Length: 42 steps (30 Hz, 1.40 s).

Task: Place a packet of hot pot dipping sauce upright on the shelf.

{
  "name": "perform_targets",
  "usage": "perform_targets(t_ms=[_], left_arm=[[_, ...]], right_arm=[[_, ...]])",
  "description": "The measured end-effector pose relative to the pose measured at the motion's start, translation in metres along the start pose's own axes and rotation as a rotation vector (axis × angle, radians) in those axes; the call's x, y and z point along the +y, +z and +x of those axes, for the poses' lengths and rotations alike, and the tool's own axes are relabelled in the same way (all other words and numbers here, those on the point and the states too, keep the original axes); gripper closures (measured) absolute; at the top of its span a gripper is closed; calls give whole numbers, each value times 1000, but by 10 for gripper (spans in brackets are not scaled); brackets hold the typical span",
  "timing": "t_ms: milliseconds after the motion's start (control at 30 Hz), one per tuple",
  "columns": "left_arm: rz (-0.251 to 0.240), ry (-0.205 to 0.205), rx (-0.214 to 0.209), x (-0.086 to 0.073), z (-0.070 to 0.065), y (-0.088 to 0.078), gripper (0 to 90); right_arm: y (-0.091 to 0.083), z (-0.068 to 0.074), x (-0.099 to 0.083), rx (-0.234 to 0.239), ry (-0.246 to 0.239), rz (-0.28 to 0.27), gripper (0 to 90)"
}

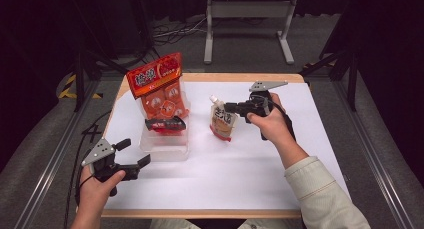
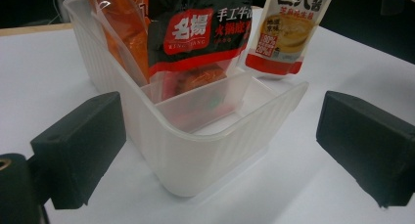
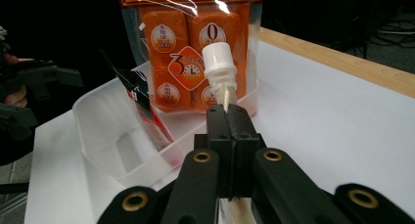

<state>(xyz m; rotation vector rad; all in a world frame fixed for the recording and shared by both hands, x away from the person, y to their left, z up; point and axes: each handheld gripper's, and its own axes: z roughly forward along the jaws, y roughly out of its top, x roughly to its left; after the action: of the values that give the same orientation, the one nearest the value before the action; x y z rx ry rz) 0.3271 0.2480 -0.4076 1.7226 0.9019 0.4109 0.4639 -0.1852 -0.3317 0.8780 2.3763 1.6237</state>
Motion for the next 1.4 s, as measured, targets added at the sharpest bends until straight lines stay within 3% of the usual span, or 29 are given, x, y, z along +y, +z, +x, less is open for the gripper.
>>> perform_targets(t_ms=[400,700,1400], left_arm=[[1,-3,-5,0,-1,0,51],[-12,14,-31,1,-2,-1,34],[6,18,-53,0,1,-4,13]], right_arm=[[-16,8,19,52,-50,-18,900],[-23,15,28,96,-74,-28,900],[-26,49,52,176,-178,-17,900]])
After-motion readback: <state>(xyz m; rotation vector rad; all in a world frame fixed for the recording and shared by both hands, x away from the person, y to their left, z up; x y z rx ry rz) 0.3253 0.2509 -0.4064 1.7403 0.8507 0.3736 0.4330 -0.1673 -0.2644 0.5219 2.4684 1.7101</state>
